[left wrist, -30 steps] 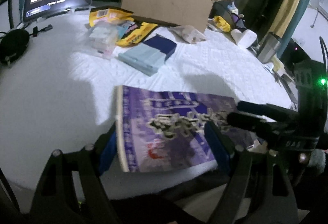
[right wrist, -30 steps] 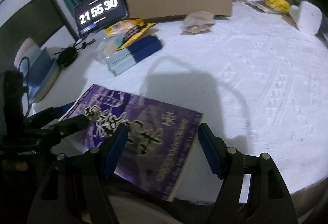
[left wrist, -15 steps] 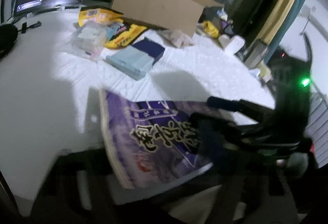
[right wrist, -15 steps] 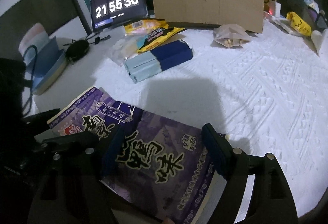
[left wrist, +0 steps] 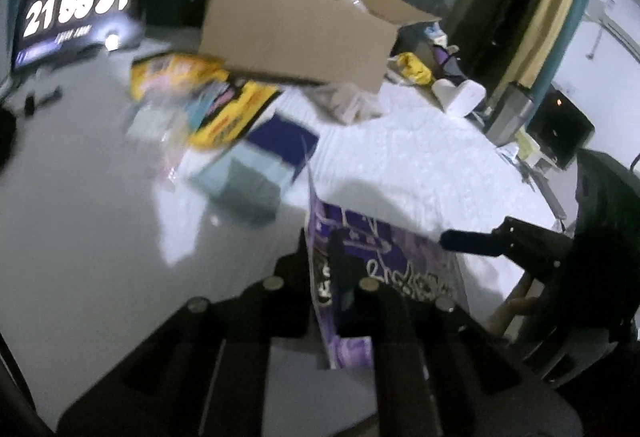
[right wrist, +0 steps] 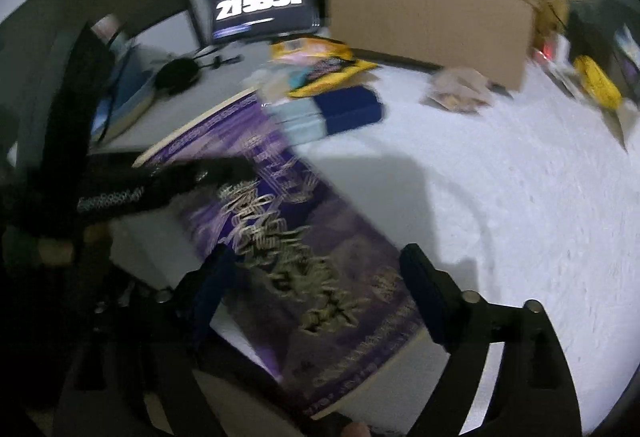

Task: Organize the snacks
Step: 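Grasp the purple packet with both tools and lift it, then grasp the blue-white box with left tool while right tool lifts purple packet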

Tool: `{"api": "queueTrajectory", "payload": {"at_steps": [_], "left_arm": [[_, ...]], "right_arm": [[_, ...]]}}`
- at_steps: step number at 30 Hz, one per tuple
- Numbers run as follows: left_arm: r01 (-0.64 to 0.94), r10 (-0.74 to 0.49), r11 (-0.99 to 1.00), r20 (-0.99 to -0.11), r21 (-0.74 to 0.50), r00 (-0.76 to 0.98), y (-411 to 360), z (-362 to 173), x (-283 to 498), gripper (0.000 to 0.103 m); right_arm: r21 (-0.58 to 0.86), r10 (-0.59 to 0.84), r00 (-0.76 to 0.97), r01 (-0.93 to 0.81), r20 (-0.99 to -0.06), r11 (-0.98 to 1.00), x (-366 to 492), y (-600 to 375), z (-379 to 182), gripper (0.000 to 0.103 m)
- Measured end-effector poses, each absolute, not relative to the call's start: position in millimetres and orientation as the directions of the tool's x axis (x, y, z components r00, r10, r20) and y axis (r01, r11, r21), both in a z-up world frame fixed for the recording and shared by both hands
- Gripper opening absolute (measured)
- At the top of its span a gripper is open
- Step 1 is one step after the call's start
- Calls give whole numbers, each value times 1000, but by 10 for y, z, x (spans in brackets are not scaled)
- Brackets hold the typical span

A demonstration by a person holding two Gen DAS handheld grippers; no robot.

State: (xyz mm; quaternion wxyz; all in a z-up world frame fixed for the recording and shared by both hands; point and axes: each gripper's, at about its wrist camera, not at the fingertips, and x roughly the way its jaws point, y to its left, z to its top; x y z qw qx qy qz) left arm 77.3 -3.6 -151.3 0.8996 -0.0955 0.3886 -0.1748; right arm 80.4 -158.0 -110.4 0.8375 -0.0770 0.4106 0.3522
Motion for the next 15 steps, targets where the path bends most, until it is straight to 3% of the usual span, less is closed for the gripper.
{"api": "queueTrajectory", "payload": {"at_steps": [7,15], "left_arm": [[331,-423,905,-628,-266,653,-161,-1285,1018,7],[327,-424,905,-653,-272,628,-277,-1349,1177,7]], "right_arm": [[71,533,440,-720,-722,691,1042,-1574,-1069,90],[63,527,324,-806,-786,589,1091,-1340,-1353,93]]}}
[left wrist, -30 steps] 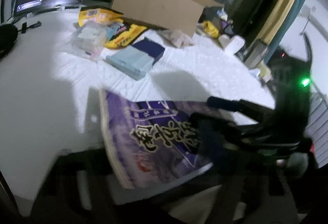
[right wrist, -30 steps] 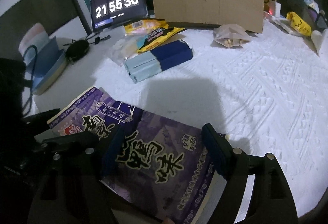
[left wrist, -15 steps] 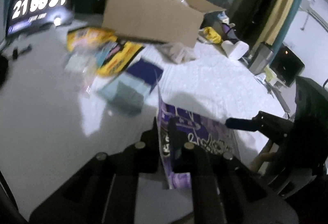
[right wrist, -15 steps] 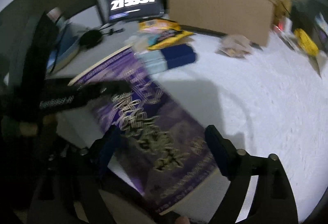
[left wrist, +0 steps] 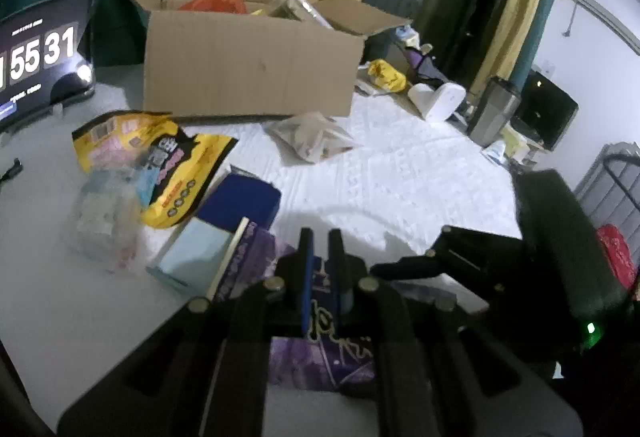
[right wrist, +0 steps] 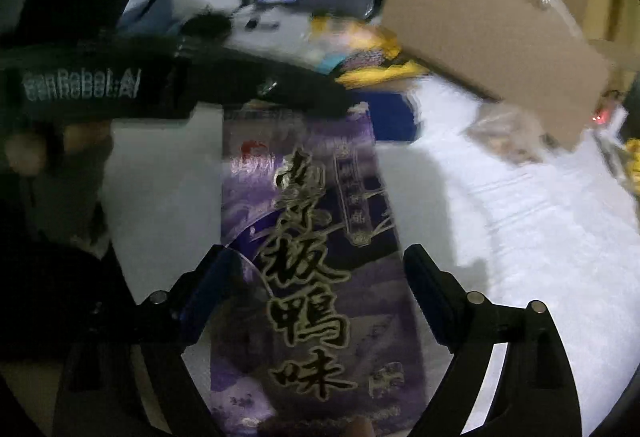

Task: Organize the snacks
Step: 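Grasp the blue-white box with left tool while right tool lifts purple packet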

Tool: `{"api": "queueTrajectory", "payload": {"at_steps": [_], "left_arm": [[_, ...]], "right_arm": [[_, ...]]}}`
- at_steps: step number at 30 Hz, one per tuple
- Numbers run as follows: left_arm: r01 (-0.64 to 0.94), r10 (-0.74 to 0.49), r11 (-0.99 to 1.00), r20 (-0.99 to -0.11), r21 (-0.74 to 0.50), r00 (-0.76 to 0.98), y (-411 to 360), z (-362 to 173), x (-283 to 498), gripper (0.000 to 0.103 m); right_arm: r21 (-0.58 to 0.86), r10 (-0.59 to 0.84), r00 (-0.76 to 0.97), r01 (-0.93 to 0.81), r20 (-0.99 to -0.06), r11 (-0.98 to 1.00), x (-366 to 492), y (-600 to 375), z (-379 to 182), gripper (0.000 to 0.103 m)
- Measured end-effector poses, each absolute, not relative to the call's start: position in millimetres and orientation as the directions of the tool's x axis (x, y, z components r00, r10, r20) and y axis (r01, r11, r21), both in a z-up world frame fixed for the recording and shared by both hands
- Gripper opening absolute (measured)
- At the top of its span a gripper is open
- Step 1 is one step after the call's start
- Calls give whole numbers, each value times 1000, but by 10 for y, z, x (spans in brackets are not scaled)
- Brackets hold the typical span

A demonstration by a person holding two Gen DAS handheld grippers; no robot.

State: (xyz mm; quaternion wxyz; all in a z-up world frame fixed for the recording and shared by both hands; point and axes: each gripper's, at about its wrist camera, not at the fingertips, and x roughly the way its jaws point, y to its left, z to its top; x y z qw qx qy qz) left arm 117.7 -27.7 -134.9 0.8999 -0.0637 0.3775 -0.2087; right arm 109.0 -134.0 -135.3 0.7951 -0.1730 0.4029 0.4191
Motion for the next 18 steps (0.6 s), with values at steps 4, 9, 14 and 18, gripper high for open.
{"api": "queueTrajectory", "payload": {"at_steps": [4,9,14,18], "left_arm": [[283,-377,926,-672,-250,637,-187,-1347,1213,8],[225,-302,953,-696,-203,651,3,-1347,1256,26],[229,-293,955,-713,-188,637,61,-1368,1325,64],[245,-264,960,-739,-137,620,-13,-1433,1425,65]], "right_arm": [[62,524,329,-801,-785,595,1094,-1320,-1358,92],[70,522,356,-773,-775,631,1153,-1392,-1329,64],[84,516,365,-750,-775,656,1271,-1482,-1287,47],[57,454,429,-675,-781,736,1480,-1699,-1248,42]]}}
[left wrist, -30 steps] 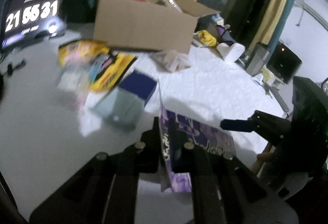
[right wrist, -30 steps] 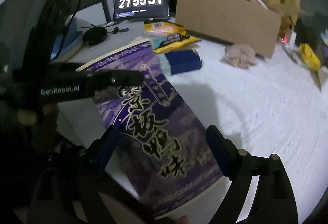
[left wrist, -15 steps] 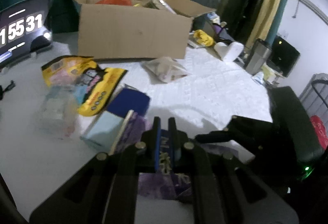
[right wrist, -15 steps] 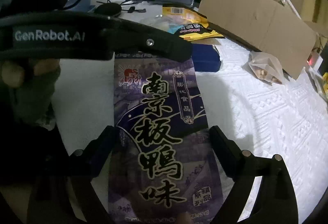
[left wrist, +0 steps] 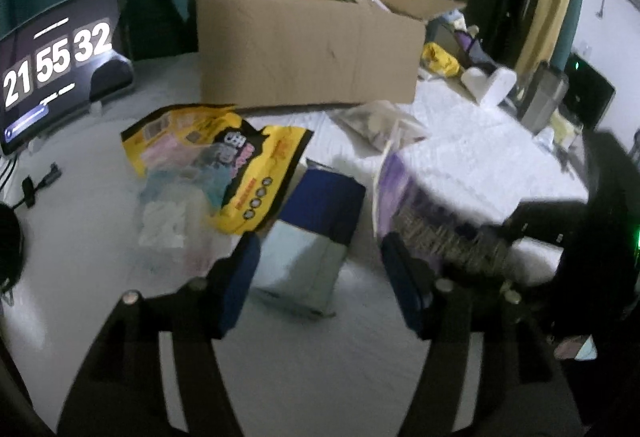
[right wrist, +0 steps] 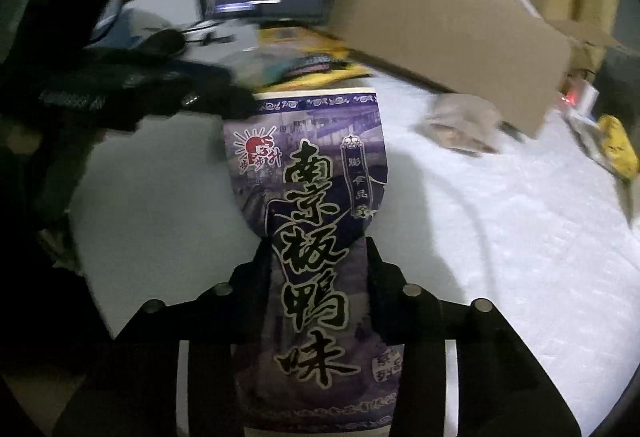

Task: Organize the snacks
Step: 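Grasp the blue-white box with left tool while right tool lifts purple packet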

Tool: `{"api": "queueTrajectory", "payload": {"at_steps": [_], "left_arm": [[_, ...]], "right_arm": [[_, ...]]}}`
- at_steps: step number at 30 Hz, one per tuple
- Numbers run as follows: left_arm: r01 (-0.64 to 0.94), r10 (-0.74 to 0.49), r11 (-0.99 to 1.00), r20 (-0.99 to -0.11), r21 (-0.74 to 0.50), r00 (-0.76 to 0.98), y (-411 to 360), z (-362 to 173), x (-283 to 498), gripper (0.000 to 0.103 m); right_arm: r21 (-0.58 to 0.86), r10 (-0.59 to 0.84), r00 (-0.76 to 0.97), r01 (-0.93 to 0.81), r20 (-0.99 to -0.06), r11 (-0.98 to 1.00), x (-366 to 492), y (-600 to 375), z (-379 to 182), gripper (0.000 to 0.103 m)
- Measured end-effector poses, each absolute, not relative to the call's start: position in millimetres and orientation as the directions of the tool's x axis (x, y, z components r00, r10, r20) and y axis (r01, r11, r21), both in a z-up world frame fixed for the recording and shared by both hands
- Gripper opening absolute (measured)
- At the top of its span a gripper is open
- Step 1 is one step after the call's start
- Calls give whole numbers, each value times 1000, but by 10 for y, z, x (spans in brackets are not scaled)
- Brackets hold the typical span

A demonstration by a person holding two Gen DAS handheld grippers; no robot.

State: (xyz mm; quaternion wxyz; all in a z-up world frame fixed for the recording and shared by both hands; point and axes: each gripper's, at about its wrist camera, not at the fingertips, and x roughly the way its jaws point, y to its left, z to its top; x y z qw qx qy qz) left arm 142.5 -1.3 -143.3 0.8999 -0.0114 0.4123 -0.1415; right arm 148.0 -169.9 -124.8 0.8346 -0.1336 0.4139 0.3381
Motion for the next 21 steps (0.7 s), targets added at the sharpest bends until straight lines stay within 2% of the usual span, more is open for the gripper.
{"api": "queueTrajectory", "payload": {"at_steps": [6,10,16,21], "left_arm": [[230,-188,971,-790,-61,583,-90,-1648,1618,65],[226,-184,972,-795,-61,578,-61,-1694,1608,64],[231,-213,968,-791,-93,573,-77,-1632,1521,55],[233,-249,963,-765,-133,594,-89,-1471,1410,54]], "right_arm": [[99,424,486,-562,-764,821,1781,-2179,-1148,40],[109,419,514,-528,-749,842,1833,-2330,-1097,40],[106,427,556,-517,-713,849,1965,-2418,-923,40],[102,442,591,-519,-674,849,2075,-2403,-716,40]]}}
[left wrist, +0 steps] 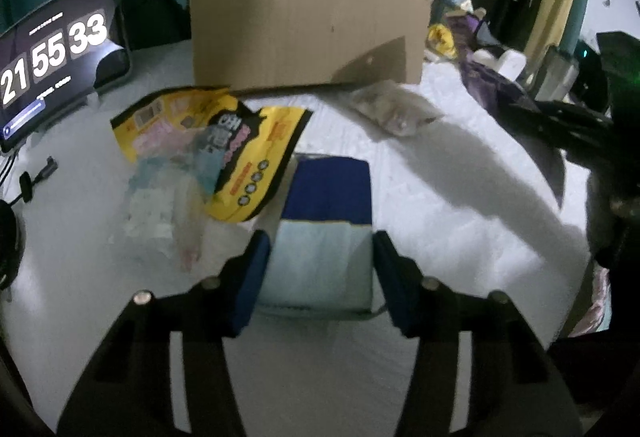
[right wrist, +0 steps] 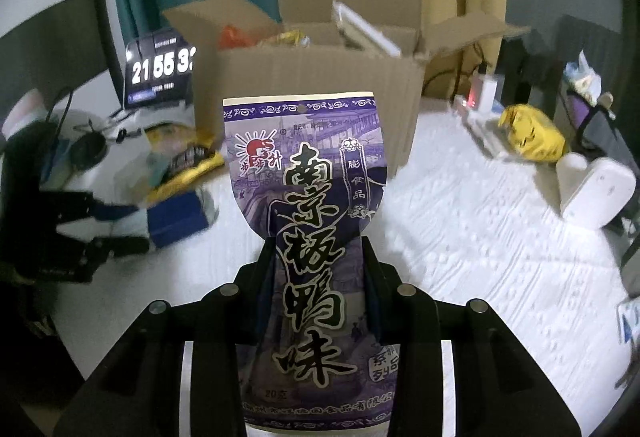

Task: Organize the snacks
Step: 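Grasp the blue-white box with left tool while right tool lifts purple packet, then carry the purple packet and blue-white box up over the cardboard box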

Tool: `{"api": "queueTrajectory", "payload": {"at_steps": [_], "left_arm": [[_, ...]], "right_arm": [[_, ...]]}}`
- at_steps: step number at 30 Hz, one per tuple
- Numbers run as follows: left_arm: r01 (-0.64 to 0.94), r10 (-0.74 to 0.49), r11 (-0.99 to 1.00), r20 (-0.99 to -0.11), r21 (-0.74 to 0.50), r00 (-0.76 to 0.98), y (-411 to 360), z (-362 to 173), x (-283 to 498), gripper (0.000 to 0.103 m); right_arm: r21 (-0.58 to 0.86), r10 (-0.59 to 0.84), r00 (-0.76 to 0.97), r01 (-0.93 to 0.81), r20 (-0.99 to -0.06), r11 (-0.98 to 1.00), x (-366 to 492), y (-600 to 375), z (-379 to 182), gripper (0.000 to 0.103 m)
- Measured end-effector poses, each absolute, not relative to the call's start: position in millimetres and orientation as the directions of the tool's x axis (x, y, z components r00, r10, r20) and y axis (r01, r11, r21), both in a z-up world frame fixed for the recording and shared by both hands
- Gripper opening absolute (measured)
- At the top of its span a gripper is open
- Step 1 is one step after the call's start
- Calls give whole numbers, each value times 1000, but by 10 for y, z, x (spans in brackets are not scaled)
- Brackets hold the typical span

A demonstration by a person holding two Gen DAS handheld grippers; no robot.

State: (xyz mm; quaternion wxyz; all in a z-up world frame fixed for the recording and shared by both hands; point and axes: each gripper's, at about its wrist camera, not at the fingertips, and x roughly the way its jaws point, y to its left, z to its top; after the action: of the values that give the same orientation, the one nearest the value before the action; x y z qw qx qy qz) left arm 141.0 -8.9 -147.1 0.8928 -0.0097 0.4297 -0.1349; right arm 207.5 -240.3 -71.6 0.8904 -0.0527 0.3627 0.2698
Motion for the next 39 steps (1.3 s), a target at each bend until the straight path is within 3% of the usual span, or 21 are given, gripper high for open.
{"api": "queueTrajectory", "payload": {"at_steps": [13,39], "left_arm": [[228,-287,958,-661,-176,693,-27,-898,1422,54],[161,-210,977,-472,-143,856,302,-80,2252,54]], "right_arm": [[74,460,668,-520,-586,851,2247,-2417,-231,40],[48,442,774,-474,-454,879,3130,-2460,422,40]]}}
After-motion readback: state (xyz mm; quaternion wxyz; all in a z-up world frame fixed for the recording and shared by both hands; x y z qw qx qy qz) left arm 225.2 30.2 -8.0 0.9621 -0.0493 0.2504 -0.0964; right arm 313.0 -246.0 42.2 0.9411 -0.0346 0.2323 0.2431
